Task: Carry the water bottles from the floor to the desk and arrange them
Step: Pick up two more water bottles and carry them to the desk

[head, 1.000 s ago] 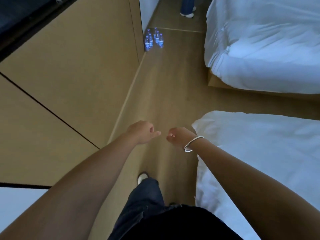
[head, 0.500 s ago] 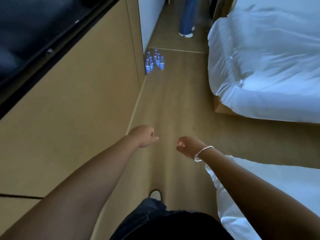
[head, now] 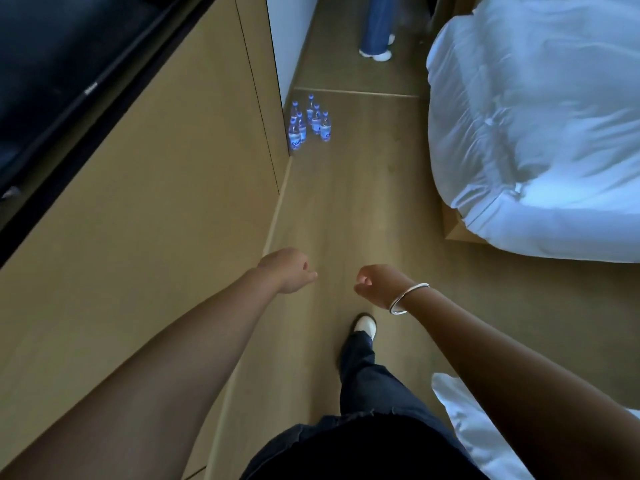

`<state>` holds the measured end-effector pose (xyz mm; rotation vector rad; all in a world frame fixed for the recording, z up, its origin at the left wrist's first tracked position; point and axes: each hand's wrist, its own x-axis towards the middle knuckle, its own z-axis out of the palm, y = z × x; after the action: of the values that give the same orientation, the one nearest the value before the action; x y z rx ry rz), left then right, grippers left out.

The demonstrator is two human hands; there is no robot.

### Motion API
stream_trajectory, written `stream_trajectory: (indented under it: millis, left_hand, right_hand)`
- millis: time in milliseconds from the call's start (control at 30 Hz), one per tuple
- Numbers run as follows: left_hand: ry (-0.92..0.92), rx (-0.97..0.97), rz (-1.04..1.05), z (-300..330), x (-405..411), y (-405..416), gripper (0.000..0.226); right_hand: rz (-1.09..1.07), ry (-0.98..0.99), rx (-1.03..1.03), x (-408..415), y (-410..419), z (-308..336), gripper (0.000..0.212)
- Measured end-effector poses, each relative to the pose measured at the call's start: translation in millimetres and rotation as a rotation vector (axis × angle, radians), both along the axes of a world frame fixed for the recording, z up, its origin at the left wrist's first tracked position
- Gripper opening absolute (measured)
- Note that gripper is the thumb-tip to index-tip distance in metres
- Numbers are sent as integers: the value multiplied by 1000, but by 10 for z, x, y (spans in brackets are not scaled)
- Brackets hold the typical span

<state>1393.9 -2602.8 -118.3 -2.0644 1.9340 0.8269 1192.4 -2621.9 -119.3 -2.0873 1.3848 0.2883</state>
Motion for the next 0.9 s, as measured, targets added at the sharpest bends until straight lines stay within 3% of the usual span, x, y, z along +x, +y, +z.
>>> stream_trajectory:
  millis: [333,733,900]
  left_hand:
    - [-7,-19,66,136,99,-2051,26]
    - [14,3,71,-29,340,-3849,36]
    - [-1,18,16,-138,644,-4838,23]
  right_hand:
    - [46,-19,-30,157,-2232,48,29]
    - [61,-10,-11,374,-4006,8,30]
    - [27,-5,-12,660,-4928,-29,29]
